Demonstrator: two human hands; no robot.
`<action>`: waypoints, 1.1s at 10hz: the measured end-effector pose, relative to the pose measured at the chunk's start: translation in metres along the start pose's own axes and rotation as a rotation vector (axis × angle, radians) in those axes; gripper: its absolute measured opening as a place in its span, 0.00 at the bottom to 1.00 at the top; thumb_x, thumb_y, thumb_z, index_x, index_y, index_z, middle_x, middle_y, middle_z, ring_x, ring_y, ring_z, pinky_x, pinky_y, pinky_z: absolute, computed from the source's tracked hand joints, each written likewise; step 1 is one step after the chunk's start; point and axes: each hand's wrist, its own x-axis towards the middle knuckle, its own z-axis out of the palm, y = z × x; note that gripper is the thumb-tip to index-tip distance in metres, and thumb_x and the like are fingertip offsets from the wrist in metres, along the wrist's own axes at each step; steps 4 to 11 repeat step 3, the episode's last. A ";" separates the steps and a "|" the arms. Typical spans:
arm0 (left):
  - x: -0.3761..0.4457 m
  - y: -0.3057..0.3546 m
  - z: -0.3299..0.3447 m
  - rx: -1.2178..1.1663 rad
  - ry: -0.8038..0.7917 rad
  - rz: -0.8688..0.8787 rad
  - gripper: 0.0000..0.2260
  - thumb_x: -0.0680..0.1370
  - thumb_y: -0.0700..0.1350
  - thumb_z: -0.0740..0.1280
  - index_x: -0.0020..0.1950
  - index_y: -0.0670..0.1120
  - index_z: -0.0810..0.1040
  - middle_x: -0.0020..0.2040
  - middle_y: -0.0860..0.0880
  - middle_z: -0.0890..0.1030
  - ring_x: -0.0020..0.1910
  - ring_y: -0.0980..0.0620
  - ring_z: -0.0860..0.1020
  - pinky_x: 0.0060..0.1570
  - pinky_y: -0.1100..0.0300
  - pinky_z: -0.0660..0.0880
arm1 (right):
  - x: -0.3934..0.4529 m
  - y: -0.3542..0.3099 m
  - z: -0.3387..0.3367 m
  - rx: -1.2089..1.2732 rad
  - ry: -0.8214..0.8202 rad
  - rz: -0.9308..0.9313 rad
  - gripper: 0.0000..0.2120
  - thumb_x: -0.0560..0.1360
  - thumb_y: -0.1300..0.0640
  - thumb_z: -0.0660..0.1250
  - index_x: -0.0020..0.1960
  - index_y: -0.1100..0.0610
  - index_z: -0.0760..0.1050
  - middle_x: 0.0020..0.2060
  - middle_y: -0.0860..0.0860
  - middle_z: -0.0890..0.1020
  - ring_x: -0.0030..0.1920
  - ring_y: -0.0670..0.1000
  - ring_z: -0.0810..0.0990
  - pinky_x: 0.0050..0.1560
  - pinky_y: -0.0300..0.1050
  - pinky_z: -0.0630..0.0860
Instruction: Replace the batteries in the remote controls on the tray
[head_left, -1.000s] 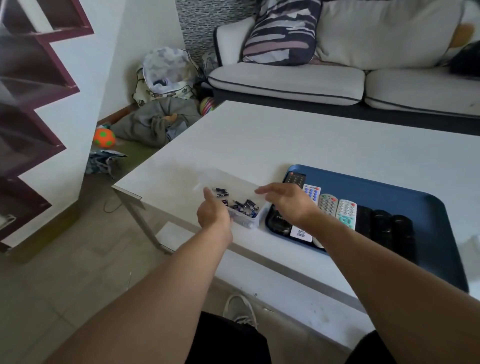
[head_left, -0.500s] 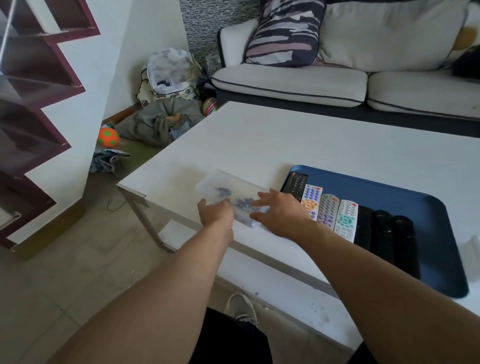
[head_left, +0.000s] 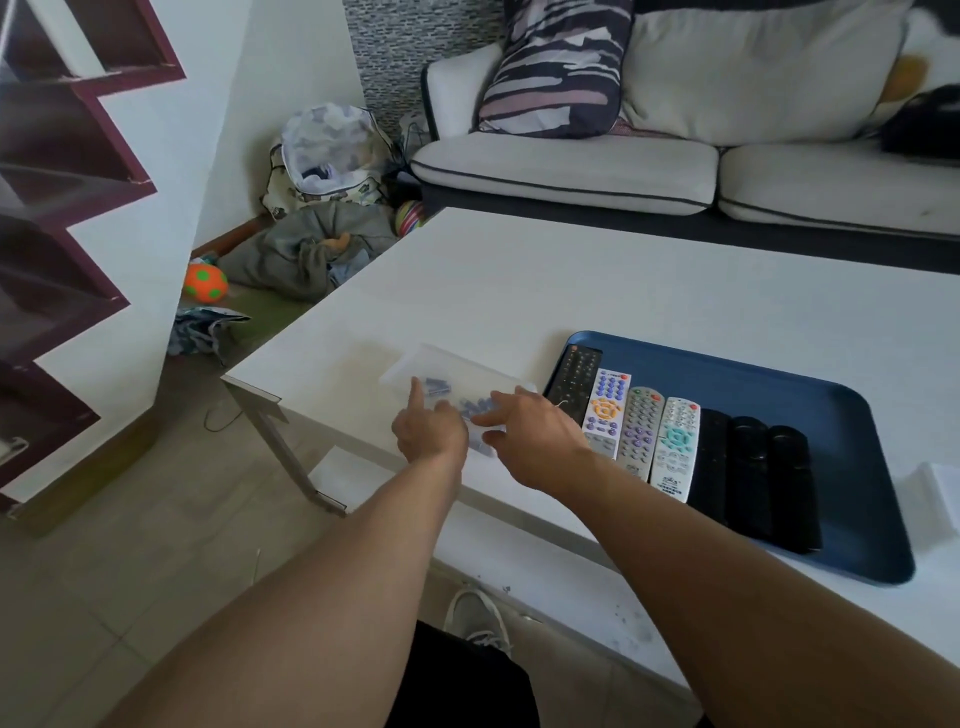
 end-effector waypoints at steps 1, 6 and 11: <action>0.002 -0.001 -0.001 0.078 0.070 0.074 0.19 0.82 0.41 0.62 0.72 0.54 0.75 0.76 0.43 0.66 0.71 0.39 0.71 0.69 0.42 0.71 | -0.007 0.008 -0.012 0.105 0.080 -0.018 0.11 0.80 0.54 0.65 0.59 0.46 0.83 0.58 0.47 0.83 0.57 0.52 0.81 0.56 0.46 0.77; -0.012 0.005 0.014 0.044 0.057 0.067 0.14 0.79 0.38 0.68 0.64 0.47 0.76 0.77 0.40 0.62 0.67 0.42 0.72 0.65 0.55 0.69 | -0.020 0.033 -0.033 0.171 0.117 0.096 0.14 0.80 0.55 0.64 0.62 0.48 0.82 0.61 0.47 0.83 0.61 0.51 0.80 0.62 0.47 0.76; -0.012 0.005 0.014 0.044 0.057 0.067 0.14 0.79 0.38 0.68 0.64 0.47 0.76 0.77 0.40 0.62 0.67 0.42 0.72 0.65 0.55 0.69 | -0.020 0.033 -0.033 0.171 0.117 0.096 0.14 0.80 0.55 0.64 0.62 0.48 0.82 0.61 0.47 0.83 0.61 0.51 0.80 0.62 0.47 0.76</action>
